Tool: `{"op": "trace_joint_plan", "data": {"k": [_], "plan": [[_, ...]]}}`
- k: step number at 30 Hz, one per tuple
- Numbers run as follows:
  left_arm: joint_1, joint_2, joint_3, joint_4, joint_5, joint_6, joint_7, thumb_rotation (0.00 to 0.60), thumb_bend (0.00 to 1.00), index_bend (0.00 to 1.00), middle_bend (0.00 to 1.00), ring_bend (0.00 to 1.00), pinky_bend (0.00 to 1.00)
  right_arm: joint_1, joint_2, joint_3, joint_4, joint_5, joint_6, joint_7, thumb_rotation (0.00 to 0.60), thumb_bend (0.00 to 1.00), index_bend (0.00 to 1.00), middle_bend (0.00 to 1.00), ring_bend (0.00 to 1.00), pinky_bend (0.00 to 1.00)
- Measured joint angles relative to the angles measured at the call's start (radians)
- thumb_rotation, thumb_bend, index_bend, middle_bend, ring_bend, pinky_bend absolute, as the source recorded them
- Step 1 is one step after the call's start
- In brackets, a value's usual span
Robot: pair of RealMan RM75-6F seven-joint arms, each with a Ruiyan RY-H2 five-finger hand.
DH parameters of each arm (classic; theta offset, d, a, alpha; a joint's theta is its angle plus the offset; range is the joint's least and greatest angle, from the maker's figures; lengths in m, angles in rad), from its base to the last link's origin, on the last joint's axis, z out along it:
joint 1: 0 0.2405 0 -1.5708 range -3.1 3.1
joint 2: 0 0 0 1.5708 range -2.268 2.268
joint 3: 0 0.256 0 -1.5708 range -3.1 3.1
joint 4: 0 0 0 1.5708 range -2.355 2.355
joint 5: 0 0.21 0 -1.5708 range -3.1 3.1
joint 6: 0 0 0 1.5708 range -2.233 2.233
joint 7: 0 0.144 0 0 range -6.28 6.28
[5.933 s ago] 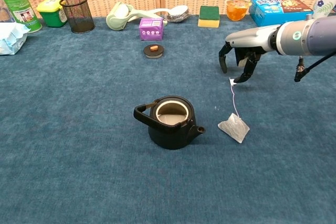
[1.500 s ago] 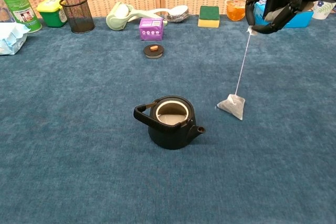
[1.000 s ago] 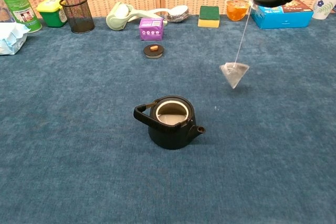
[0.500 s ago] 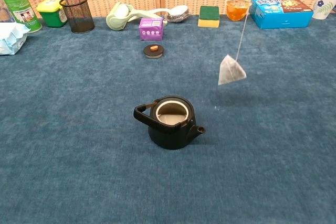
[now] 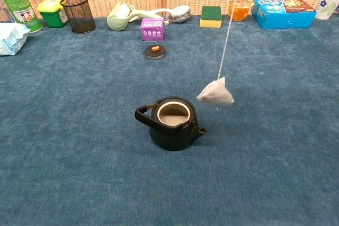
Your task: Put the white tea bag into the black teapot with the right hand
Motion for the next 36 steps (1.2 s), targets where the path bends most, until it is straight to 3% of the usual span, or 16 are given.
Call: {"op": "trace_joint_plan", "data": {"k": [13,36], "plan": [[0.02,0.011,0.008,0.011,0.01,0.021,-0.024,0.6,0.45,0.03,0.14,0.0,0.12,0.023,-0.011,-0.008,-0.049,-0.052,0.004,-0.012,0.6,0.52,0.66,1.0,1.0,1.0],[0.042,0.003,0.017,0.055,0.022,0.037,-0.074,0.6,0.45,0.03,0.14,0.0,0.12,0.055,-0.062,-0.038,-0.065,-0.018,-0.037,-0.077,0.6,0.52,0.66,1.0,1.0,1.0]]}}
